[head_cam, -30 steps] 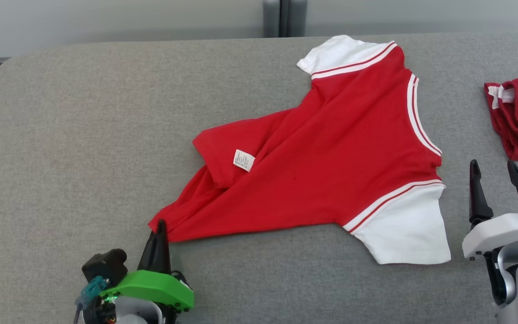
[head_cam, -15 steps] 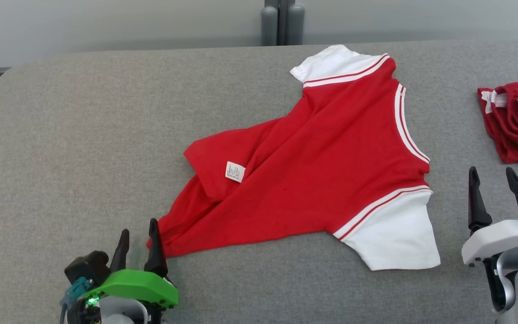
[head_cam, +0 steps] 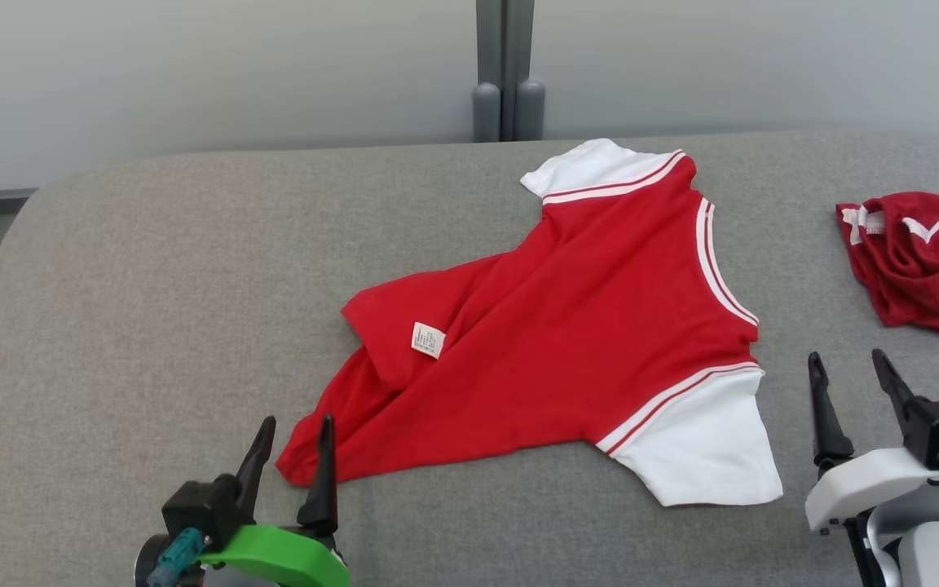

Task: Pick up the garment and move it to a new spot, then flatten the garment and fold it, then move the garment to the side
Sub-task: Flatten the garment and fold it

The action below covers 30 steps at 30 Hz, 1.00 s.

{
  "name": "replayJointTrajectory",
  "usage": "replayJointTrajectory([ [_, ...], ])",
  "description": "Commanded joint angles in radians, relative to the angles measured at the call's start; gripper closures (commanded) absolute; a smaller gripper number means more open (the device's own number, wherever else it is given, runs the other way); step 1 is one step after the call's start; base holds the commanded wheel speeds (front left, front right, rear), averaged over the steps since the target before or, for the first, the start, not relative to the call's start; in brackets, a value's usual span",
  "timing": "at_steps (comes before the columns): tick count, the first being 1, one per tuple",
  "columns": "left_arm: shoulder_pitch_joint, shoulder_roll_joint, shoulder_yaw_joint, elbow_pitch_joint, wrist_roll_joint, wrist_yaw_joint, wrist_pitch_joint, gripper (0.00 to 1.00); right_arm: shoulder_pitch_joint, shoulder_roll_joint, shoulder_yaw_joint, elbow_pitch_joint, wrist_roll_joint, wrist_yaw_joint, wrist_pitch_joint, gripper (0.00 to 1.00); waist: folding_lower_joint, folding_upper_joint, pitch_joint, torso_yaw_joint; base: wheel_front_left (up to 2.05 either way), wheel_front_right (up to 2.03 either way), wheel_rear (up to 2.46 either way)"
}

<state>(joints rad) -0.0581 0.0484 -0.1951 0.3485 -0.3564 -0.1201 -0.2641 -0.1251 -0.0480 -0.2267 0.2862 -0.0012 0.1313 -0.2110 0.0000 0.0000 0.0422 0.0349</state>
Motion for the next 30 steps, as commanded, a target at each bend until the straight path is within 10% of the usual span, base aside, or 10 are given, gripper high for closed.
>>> replayJointTrajectory([
  [1,0.027,0.005,0.001,-0.007,0.008,-0.003,0.0,0.0,0.02,-0.004,0.015,0.005,0.005,-0.001,-0.011,0.0,0.0,0.0,-0.034,-0.009,0.0,0.0,0.0],
  [30,0.135,0.004,0.016,-0.04,-0.063,0.03,0.0,0.0,0.095,-0.004,0.172,0.018,0.102,-0.001,-0.054,0.0,0.0,0.0,-0.081,-0.021,0.0,0.0,0.0],
])
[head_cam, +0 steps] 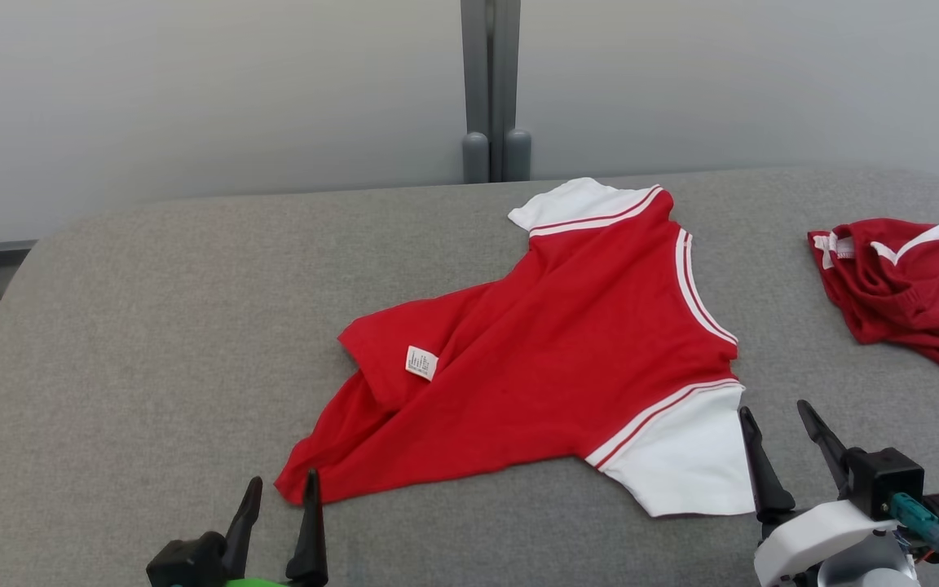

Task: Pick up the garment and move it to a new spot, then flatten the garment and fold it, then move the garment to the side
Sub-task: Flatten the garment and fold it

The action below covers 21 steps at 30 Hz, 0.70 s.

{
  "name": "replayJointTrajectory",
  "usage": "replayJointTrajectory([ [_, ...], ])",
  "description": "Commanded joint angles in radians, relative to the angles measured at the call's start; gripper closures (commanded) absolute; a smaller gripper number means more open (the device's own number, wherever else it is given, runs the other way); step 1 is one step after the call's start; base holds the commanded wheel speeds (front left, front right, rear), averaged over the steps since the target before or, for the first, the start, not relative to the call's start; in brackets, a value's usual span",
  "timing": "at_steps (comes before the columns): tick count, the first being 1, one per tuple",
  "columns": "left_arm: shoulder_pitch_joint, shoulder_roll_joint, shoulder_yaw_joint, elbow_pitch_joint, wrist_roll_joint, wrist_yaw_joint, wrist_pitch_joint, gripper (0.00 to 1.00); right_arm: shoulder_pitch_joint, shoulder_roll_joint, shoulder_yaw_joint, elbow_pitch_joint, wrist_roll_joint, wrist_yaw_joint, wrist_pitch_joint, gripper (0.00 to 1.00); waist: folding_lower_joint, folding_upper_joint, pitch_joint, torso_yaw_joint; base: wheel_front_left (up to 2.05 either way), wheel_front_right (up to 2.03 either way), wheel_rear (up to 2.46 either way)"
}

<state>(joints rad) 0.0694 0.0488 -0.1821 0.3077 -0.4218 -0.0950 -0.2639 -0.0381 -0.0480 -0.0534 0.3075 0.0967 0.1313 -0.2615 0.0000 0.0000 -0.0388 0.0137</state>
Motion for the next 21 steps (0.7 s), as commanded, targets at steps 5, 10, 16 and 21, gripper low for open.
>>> replayJointTrajectory([
  [5,0.004,0.004,0.004,0.003,0.012,0.006,0.0,0.0,0.002,-0.004,-0.003,-0.003,0.003,-0.001,-0.004,0.0,0.0,0.0,0.004,-0.001,0.0,0.0,0.0],
  [10,-0.004,0.004,0.002,0.002,0.02,0.005,0.0,0.0,0.018,-0.004,-0.026,0.054,-0.008,-0.001,-0.003,0.0,0.0,0.0,0.012,-0.001,0.0,0.0,0.0],
  [16,-0.017,0.004,-0.005,-0.001,0.025,0.009,0.0,0.0,0.001,-0.004,-0.055,0.195,-0.029,-0.001,0.044,0.0,0.0,0.0,0.027,0.004,0.0,0.0,0.0],
  [21,-0.024,0.004,-0.012,-0.002,0.022,0.012,0.0,0.0,-0.034,-0.004,-0.051,0.279,-0.038,-0.001,0.047,0.0,0.0,0.0,0.04,0.011,0.0,0.0,0.0],
])
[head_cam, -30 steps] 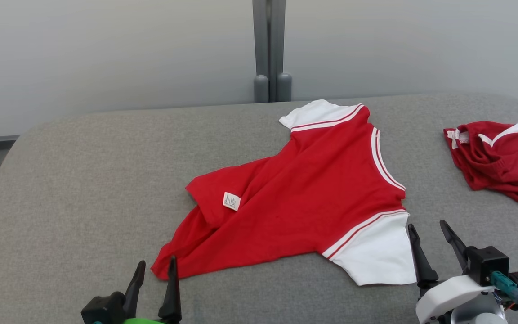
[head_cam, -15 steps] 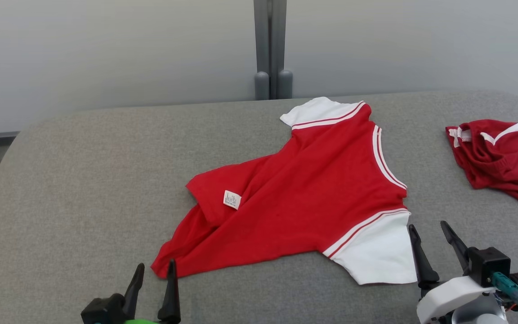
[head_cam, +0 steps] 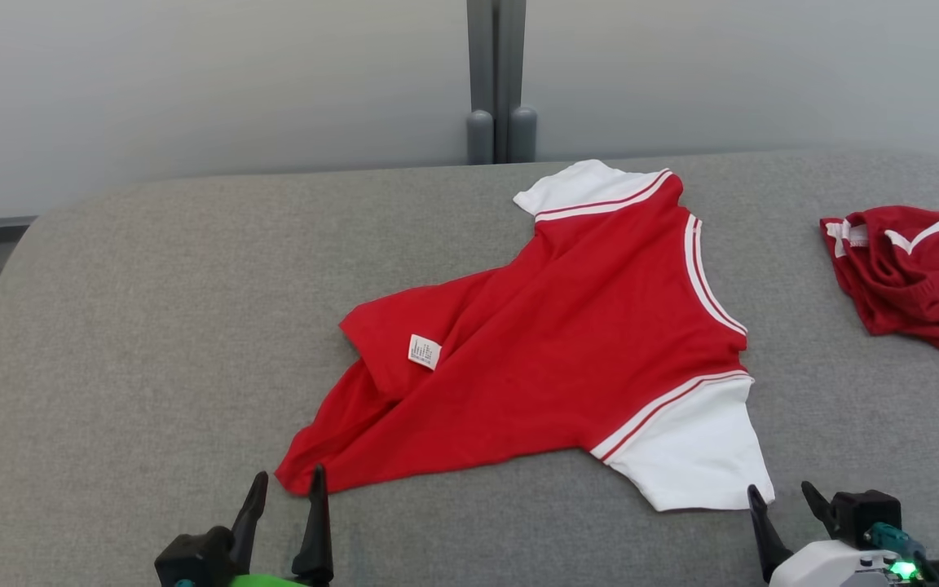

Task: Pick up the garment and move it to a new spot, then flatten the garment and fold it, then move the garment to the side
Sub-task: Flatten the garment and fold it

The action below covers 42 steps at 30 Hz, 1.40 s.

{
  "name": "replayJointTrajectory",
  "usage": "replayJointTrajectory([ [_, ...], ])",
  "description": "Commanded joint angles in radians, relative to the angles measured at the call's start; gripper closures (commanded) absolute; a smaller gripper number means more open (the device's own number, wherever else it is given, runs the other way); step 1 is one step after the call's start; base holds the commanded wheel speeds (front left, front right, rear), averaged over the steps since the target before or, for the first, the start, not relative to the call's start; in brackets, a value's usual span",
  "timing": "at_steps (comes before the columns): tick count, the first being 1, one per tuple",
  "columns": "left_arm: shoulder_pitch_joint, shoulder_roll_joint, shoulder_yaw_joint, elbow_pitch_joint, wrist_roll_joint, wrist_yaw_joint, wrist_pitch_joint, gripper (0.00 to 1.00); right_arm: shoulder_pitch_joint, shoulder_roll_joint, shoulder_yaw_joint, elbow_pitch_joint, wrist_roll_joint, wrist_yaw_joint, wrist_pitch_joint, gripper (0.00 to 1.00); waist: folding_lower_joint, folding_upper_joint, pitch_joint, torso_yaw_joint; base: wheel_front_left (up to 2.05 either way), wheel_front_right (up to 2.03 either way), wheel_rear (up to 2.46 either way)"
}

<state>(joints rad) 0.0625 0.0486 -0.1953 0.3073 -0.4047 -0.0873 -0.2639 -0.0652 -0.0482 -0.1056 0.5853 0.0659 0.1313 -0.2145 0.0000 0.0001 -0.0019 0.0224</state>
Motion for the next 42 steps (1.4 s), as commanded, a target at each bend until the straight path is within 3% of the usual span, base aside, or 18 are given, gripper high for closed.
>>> replayJointTrajectory([
  [1,-0.019,0.004,0.0,-0.002,0.006,0.005,0.0,0.0,-0.018,-0.003,0.005,0.02,-0.008,-0.001,0.001,0.0,0.0,-0.0001,0.007,0.006,0.0,0.0,0.0],
  [8,-0.037,0.004,0.008,-0.004,0.014,0.007,0.0,0.0,-0.094,-0.004,0.04,0.133,-0.016,-0.001,0.02,0.0,0.0,-0.0001,0.029,0.026,0.0,0.0,0.0],
  [9,-0.038,0.004,0.009,-0.004,0.014,0.007,0.0,0.0,-0.102,-0.003,0.046,0.144,-0.015,-0.001,0.02,0.08,0.0,-0.0001,0.031,0.027,0.0,0.0,0.0],
  [10,-0.039,0.004,0.01,-0.004,0.014,0.007,0.0,0.0,-0.109,-0.003,0.055,0.157,-0.01,-0.001,0.023,0.5,0.0,-0.0001,0.033,0.029,0.0,0.0,0.0],
  [14,-0.04,0.004,0.009,0.005,0.009,0.003,0.0,0.0,-0.133,-0.002,0.074,0.195,0.004,-0.001,0.021,0.96,0.0,-0.0001,0.038,0.03,0.0,0.0,0.0],
  [15,-0.041,0.004,0.006,0.01,0.008,0.0,0.0,0.0,-0.139,-0.002,0.075,0.199,0.006,-0.001,0.02,1.0,0.0,-0.0001,0.038,0.029,0.0,0.0,0.0],
  [25,-0.077,0.006,-0.039,0.136,-0.048,-0.022,0.074,0.0,-0.187,-0.004,0.042,0.161,0.019,-0.001,-0.02,1.0,0.0,-0.0001,0.048,0.009,0.0,0.0,0.0],
  [34,-0.17,0.009,0.024,0.258,-0.169,-0.027,0.151,0.0,-0.186,-0.004,0.05,0.09,0.023,-0.001,-0.014,1.0,0.0,-0.0001,0.067,-0.014,0.0,0.0,0.0],
  [41,-0.226,0.021,0.03,0.331,-0.19,-0.031,0.148,0.0,-0.171,-0.004,0.065,0.035,0.043,-0.001,0.003,1.0,0.0,-0.0001,0.08,-0.034,0.0,0.0,0.0],
  [42,-0.231,0.021,0.027,0.334,-0.194,-0.033,0.146,0.04,-0.169,-0.004,0.063,0.029,0.043,-0.001,0.005,1.0,0.0,-0.0001,0.081,-0.035,0.0,0.0,0.0],
])
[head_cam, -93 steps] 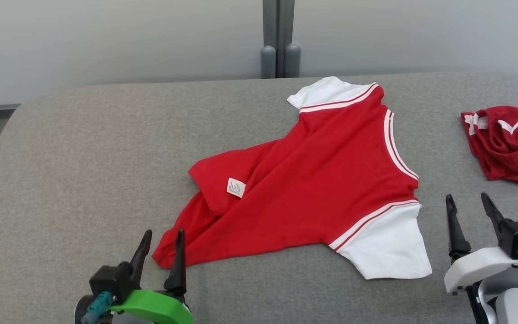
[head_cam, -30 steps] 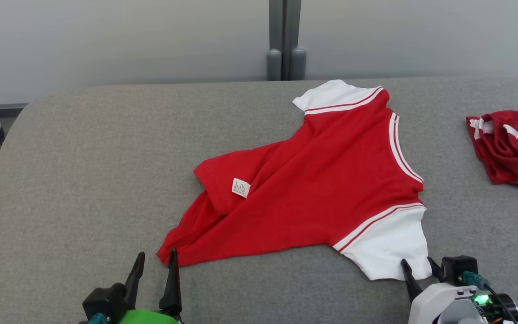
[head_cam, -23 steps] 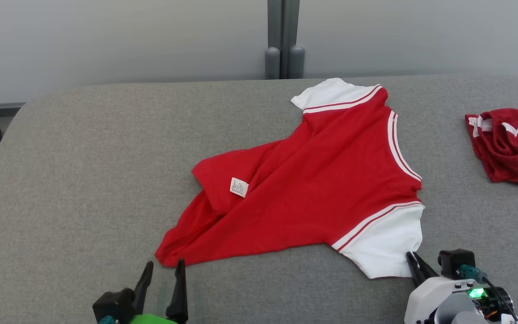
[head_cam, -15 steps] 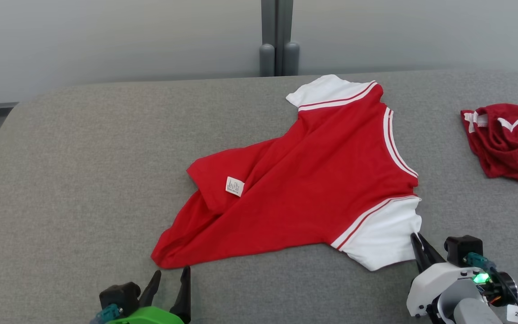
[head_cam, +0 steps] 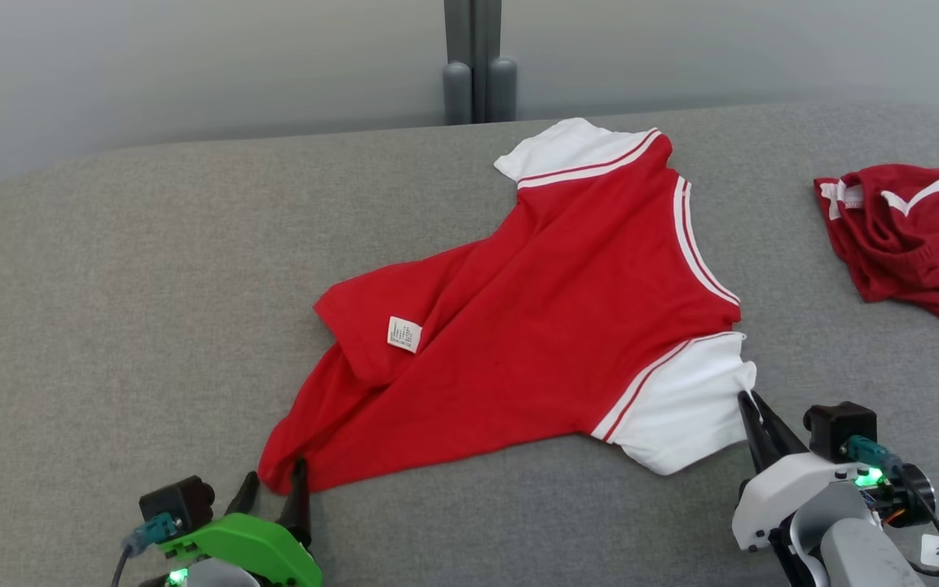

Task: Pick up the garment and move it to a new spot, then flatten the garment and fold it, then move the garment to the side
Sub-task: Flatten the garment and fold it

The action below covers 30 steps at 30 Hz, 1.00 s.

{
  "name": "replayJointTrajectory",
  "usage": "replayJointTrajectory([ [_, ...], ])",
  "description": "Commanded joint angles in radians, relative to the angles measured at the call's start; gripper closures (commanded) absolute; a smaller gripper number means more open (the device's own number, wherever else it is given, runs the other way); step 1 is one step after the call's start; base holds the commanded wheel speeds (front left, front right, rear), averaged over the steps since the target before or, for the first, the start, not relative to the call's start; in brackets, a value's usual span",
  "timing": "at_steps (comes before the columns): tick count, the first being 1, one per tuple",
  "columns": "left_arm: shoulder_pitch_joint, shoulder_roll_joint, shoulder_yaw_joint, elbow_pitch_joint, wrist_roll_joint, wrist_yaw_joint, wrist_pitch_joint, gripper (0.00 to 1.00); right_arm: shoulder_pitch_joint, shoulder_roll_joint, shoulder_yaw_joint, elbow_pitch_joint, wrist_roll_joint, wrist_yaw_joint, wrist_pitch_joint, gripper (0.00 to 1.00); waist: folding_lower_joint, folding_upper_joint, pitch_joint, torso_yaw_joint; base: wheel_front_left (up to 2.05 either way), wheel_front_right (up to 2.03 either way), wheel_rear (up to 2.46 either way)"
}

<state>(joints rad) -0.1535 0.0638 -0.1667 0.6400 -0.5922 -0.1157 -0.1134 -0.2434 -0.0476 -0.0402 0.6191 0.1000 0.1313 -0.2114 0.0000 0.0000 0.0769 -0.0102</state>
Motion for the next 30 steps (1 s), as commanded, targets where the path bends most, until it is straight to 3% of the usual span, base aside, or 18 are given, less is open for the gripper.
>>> replayJointTrajectory([
  [1,-0.023,0.005,-0.008,0.006,-0.017,-0.008,-0.008,0.61,0.011,-0.005,-0.01,-0.021,0.011,-0.001,0.006,1.0,0.0,0.0,0.003,-0.005,0.0,0.0,0.0],
  [2,-0.026,0.006,-0.014,0.008,-0.022,-0.009,-0.006,0.95,0.013,-0.005,-0.015,-0.029,0.012,-0.001,0.006,1.0,0.0,0.0,0.002,-0.006,0.0,0.0,0.0],
  [3,-0.028,0.009,-0.021,0.01,-0.025,-0.011,-0.003,1.0,0.014,-0.005,-0.02,-0.035,0.012,-0.001,0.008,1.0,0.0,0.0,0.001,-0.007,0.0,0.0,0.0],
  [11,-0.011,0.015,-0.071,-0.051,-0.11,-0.017,0.046,1.0,0.008,-0.004,-0.058,-0.14,0.042,-0.001,0.033,1.0,0.0,0.0,-0.028,-0.008,0.0,0.0,0.0],
  [17,0.028,0.035,-0.095,-0.245,-0.288,-0.016,0.148,1.0,-0.02,-0.005,-0.085,-0.309,0.074,-0.001,0.104,1.0,0.0,0.0,-0.072,-0.008,0.0,0.0,0.0],
  [23,0.039,0.049,-0.06,-0.509,-0.474,-0.017,0.26,1.0,-0.067,-0.004,-0.11,-0.552,0.094,-0.001,0.215,1.0,0.0,0.0,-0.107,-0.011,0.0,0.0,0.0],
  [26,0.014,0.041,-0.025,-0.656,-0.568,0.012,0.316,1.0,-0.103,-0.004,-0.121,-0.675,0.113,-0.001,0.27,1.0,0.0,0.0,-0.119,-0.016,0.0,0.0,0.0],
  [30,-0.044,0.035,0.02,-0.861,-0.654,0.085,0.373,1.0,-0.163,-0.004,-0.134,-0.823,0.128,-0.001,0.333,1.0,0.0,0.0,-0.131,-0.023,0.0,0.0,0.0],
])
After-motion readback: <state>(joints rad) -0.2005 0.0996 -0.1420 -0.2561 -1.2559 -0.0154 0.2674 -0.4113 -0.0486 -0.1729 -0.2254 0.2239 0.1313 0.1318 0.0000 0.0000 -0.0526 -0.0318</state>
